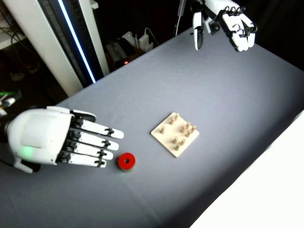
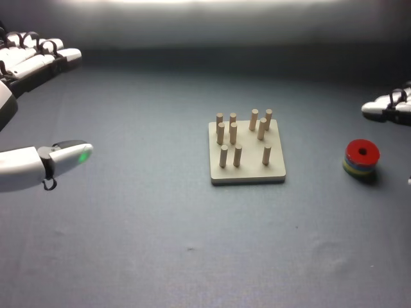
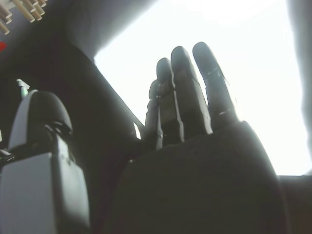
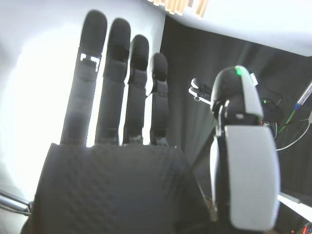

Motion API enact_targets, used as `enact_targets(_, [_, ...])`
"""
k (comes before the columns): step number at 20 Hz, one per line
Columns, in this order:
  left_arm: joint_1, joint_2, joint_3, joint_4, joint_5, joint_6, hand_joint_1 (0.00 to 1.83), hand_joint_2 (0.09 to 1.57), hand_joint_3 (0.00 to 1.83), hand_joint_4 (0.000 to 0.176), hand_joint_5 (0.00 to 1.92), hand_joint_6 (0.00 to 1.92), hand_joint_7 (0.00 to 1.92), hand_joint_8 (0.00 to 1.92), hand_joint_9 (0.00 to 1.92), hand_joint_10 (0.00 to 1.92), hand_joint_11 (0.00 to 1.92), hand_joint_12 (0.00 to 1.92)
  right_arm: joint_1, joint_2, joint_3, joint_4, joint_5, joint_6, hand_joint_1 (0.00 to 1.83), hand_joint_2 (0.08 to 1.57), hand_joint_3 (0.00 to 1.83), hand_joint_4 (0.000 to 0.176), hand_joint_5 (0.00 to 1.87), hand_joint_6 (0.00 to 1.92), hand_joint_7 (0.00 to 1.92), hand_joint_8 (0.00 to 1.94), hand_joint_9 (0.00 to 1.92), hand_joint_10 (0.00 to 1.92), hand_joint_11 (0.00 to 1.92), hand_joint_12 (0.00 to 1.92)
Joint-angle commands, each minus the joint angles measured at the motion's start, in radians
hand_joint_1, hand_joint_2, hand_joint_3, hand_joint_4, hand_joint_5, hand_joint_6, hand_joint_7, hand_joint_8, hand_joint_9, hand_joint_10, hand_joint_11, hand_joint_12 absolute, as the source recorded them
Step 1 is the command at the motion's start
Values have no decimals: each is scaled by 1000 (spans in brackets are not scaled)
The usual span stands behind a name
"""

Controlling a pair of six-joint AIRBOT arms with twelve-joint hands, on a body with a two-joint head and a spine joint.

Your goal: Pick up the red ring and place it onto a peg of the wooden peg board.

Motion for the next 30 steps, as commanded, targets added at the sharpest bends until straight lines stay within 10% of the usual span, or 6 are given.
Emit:
enact_targets(1, [-11, 0, 4, 2, -125, -3, 486, 1056, 9, 0, 335, 5, 181, 5, 137, 17, 0, 232, 11, 1, 8, 29, 106, 2, 912, 1127, 5, 65, 288, 8, 315, 7, 323, 14, 238, 335])
enact_targets(9, [-11, -2, 6, 1, -124, -4, 487, 1059, 0, 0, 349, 2, 184, 3, 160, 5, 0, 378, 212, -82, 103, -145, -123, 33, 1126, 976, 0, 85, 319, 2, 305, 3, 310, 4, 3, 804])
enact_targets(12, [-11, -5, 7, -1, -125, -5, 533, 1043, 0, 0, 349, 0, 206, 2, 189, 5, 0, 565, 268, -119, 145, -223, -240, 53, 1108, 932, 0, 43, 348, 1, 350, 2, 369, 6, 18, 974])
enact_targets(15, [-9, -11, 9, -10, -130, -8, 579, 1037, 0, 0, 334, 1, 198, 2, 189, 4, 0, 328, 302, -161, 188, -271, -348, 53, 1100, 915, 0, 126, 359, 2, 331, 0, 336, 0, 6, 895])
enact_targets(18, [-9, -13, 9, -10, -135, -10, 622, 1040, 0, 0, 328, 2, 184, 3, 167, 6, 0, 174, 327, -198, 223, -291, -417, 53, 1148, 896, 0, 73, 427, 0, 371, 0, 363, 1, 55, 757])
enact_targets(30, [-4, -20, 4, -11, -144, -20, 544, 1056, 4, 0, 351, 4, 185, 1, 140, 5, 0, 246, 330, -219, 265, -253, -471, 47, 1214, 969, 2, 3, 730, 4, 570, 4, 631, 14, 396, 866])
